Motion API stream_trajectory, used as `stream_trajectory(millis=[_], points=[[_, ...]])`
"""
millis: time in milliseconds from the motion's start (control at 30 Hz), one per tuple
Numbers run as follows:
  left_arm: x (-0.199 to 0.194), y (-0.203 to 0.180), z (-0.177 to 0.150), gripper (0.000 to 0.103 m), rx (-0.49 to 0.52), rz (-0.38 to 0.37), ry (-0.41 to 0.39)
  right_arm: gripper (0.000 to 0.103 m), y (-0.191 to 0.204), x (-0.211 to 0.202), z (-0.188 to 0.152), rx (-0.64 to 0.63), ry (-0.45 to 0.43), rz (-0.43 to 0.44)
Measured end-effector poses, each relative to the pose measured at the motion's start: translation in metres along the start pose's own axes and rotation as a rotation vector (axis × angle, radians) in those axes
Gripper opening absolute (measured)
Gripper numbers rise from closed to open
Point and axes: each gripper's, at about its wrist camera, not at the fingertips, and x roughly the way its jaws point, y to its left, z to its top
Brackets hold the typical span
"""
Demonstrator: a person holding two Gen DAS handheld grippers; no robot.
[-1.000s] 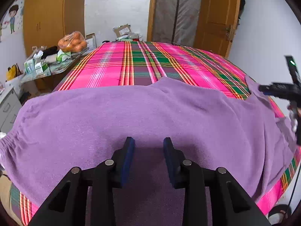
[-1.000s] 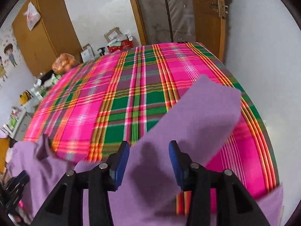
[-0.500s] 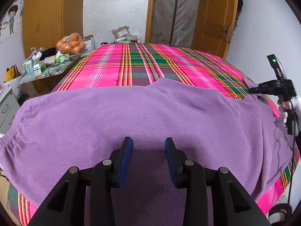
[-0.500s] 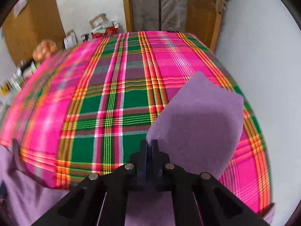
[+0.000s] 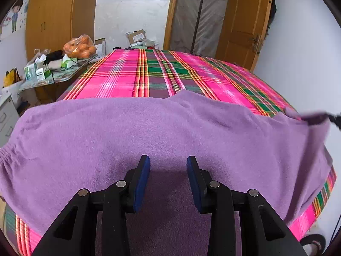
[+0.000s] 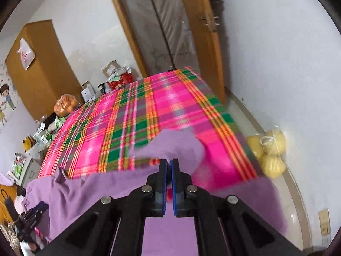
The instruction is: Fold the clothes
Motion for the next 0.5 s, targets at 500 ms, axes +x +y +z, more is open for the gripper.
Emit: stream_trajectory(millis=[500], points=[[-0.015,-0.006,-0.002,0.038,-0.034,-0.027,-0.012,0.03,-0.022,-0.038,-0.054,-0.117,0.027,-0.092]])
